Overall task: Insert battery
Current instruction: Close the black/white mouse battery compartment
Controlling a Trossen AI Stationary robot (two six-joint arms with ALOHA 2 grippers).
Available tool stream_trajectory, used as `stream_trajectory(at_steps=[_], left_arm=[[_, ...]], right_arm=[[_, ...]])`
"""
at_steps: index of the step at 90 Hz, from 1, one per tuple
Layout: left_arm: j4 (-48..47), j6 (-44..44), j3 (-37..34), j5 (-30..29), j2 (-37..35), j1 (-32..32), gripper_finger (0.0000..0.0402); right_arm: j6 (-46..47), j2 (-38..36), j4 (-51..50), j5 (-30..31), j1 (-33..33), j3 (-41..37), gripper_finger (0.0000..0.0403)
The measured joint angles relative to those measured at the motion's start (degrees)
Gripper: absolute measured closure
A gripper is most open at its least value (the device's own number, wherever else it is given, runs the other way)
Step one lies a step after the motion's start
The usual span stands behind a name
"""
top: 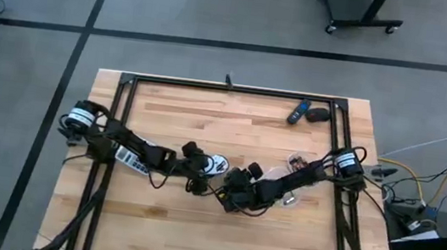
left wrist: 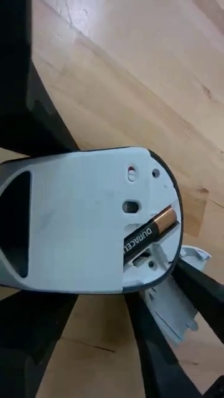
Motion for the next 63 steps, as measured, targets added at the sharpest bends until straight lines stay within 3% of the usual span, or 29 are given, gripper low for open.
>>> stream_trajectory(at_steps=[12, 33, 63], left_arm=[[0.1, 0.0, 0.0, 0.0, 0.0, 0.0, 0.0114], [0.2, 0.0, 0.0, 0.0, 0.0, 0.0, 0.0104], [0.2, 0.0, 0.0, 0.0, 0.0, 0.0, 0.0105]], right_arm=[[-0.7, 0.1, 0.0, 0.0, 0.0, 0.0, 0.0289], [-1.5, 0.1, -0.2, 0.1, 0.0, 0.0, 0.0392], [-4.7, -3.5, 0.1, 1.1, 2.2, 1.5, 0.0402]])
